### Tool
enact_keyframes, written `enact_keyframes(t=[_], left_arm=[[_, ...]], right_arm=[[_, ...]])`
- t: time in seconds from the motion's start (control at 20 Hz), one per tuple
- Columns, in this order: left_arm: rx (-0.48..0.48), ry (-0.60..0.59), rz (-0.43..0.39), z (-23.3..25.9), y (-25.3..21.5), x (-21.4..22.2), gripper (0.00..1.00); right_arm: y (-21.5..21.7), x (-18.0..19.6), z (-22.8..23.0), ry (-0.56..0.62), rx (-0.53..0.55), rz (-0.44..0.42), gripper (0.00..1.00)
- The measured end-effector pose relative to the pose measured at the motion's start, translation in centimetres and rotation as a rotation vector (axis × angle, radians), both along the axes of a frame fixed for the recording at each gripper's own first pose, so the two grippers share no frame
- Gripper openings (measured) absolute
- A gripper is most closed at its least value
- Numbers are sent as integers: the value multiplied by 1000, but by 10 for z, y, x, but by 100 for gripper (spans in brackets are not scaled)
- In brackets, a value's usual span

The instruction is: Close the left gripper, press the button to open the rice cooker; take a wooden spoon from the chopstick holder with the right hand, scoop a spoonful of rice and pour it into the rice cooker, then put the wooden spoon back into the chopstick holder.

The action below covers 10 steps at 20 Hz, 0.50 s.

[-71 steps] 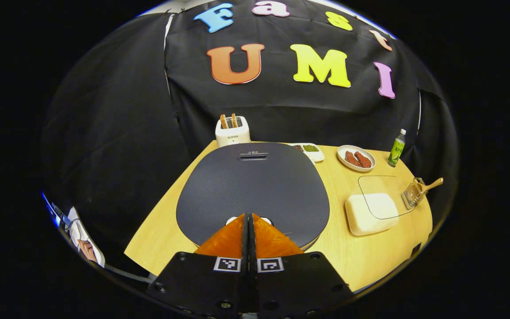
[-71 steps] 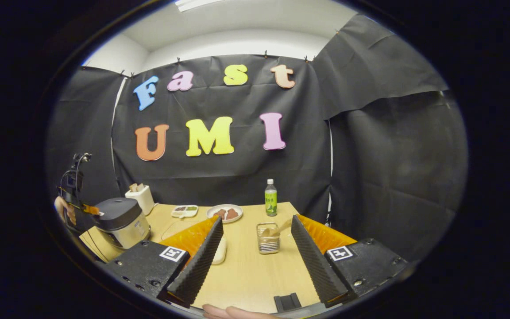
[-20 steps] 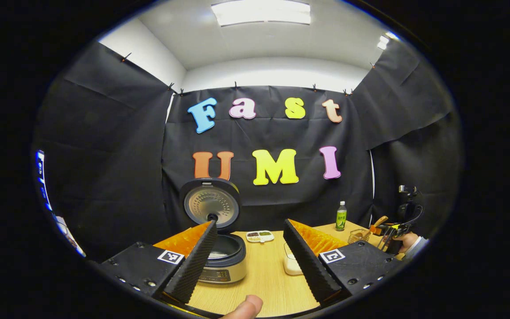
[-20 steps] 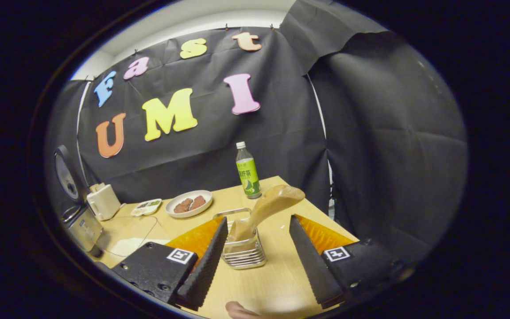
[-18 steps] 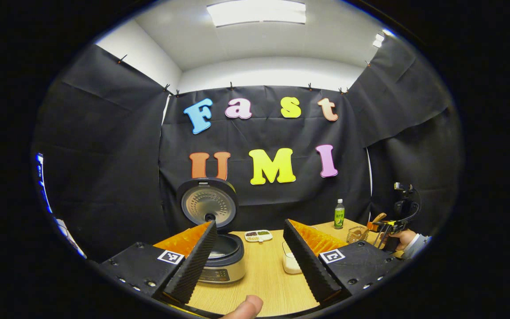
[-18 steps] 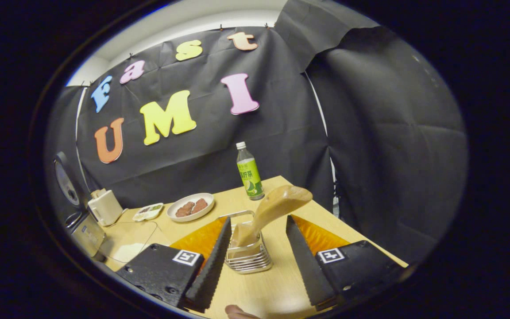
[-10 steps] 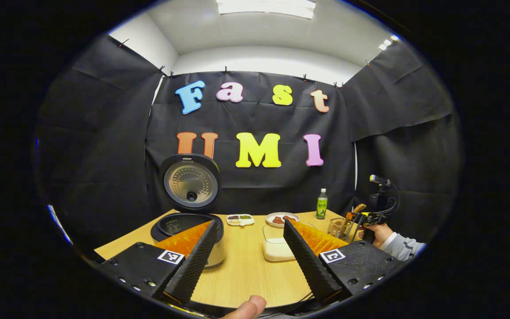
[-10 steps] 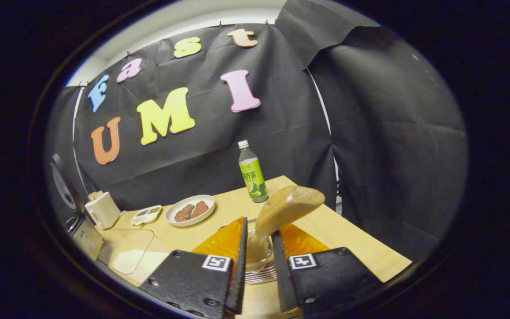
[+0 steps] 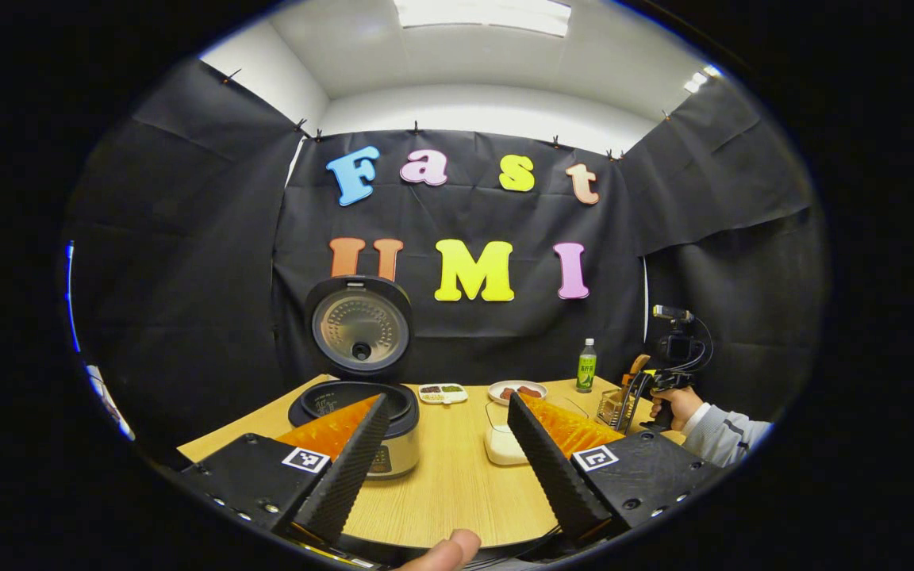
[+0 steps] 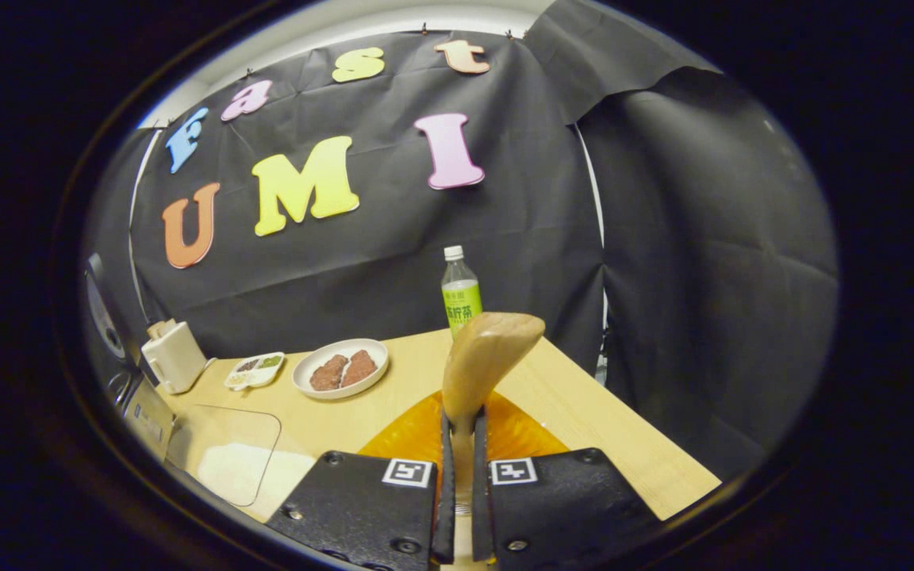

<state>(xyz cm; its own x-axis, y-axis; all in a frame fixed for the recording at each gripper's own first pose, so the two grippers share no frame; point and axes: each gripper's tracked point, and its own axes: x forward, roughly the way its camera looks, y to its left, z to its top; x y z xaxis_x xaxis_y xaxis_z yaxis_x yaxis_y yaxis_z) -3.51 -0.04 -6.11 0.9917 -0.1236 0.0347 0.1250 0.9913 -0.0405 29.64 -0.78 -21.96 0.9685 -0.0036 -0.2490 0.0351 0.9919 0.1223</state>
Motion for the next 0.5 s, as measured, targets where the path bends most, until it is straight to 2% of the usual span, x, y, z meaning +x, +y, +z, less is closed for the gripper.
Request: enact_keyframes(t=[0.2, 0.3, 0.5], left_arm=[[30, 13, 15, -11, 13, 1, 96], [52, 33, 24, -17, 22, 2, 96], [60, 63, 41, -30, 37, 2, 96]], right_arm=[[8, -10, 41, -71, -72, 1, 13], [13, -19, 62, -103, -105, -29, 13], [54, -32, 90, -136, -93, 52, 13]])
